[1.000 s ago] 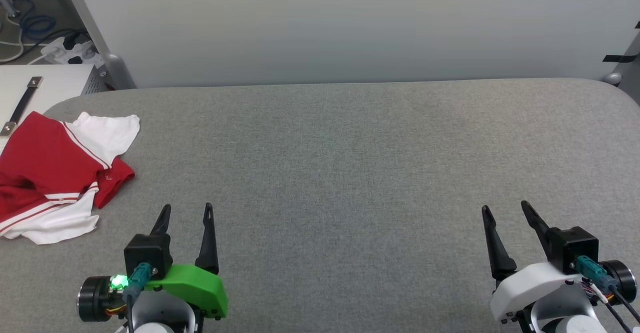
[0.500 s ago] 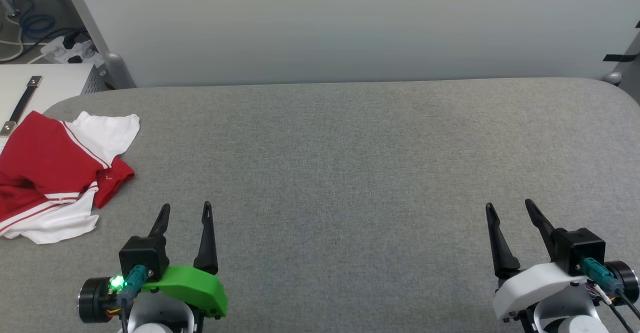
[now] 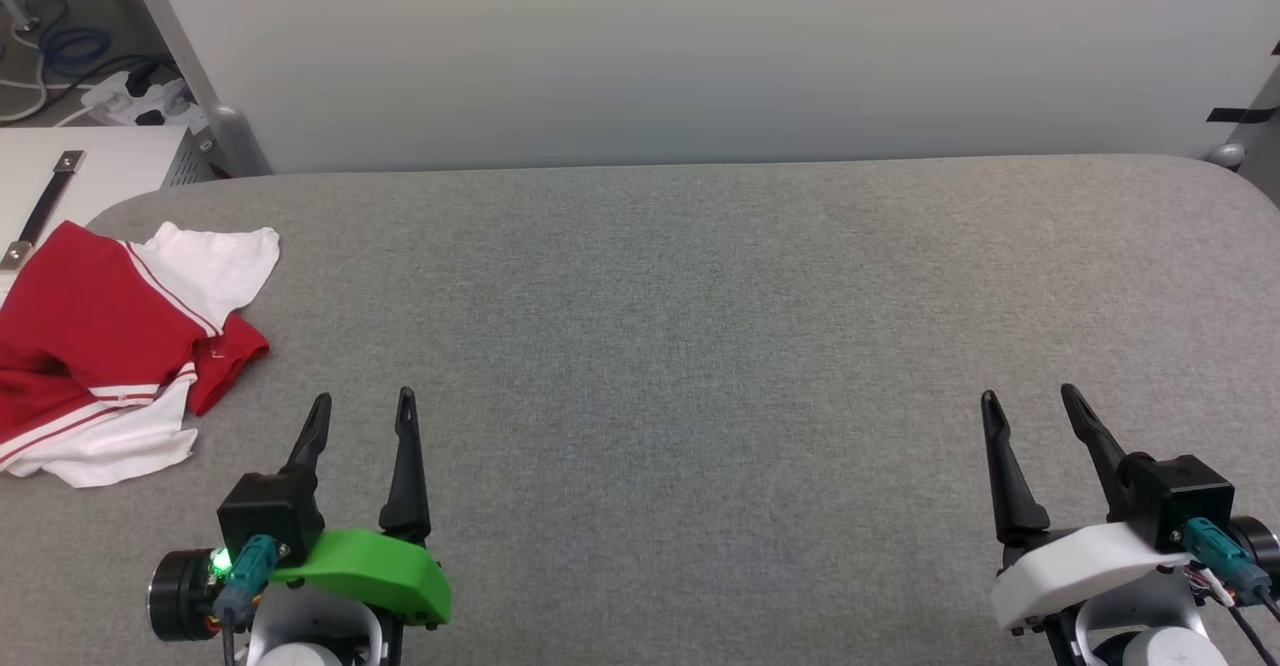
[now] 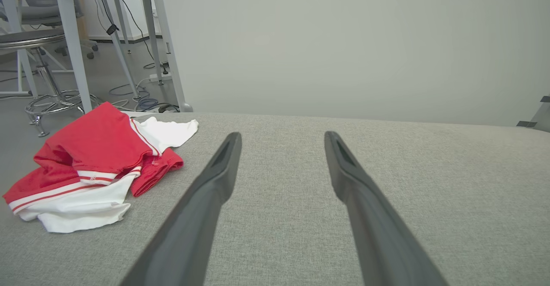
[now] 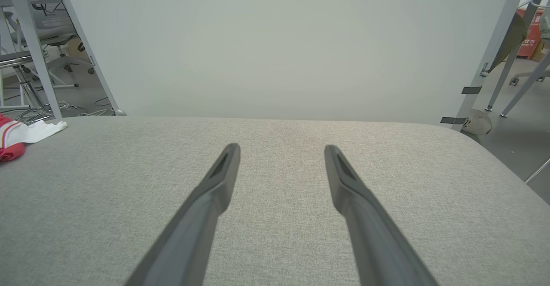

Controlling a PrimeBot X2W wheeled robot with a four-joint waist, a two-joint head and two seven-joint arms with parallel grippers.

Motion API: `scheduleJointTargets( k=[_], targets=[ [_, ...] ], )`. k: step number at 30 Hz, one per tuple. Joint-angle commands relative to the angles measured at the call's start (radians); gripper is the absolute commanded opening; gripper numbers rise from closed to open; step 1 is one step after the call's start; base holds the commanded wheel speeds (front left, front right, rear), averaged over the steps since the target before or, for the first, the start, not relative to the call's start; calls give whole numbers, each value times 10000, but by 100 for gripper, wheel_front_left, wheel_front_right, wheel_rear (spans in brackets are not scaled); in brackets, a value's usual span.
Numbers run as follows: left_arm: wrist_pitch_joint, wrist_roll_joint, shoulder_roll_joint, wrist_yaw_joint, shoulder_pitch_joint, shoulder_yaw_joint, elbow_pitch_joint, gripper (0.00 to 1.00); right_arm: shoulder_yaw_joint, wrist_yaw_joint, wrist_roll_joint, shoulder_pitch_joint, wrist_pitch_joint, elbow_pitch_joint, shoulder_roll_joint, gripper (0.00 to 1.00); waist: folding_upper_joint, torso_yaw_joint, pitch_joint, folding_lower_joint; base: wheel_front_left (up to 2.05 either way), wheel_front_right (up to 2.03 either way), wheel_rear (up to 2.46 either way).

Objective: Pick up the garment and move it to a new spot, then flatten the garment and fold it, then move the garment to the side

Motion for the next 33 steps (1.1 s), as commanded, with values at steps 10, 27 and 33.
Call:
scheduleJointTargets(
  k=[10,27,33],
  targets=[
    [-298,-309,-33,-49,217,-84,279,100,-52,-6,13,-95,-282,233,9,100,0,-5,-18,0,0,0,0],
    [-651,-581,-42,-105,218,-143,190,100,-118,-7,204,-206,-630,205,12,100,0,2,53,0,0,0,0],
    [-775,-732,-45,-120,212,-143,191,100,-120,-8,282,-246,-752,177,12,100,0,-8,72,0,0,0,0]
  ],
)
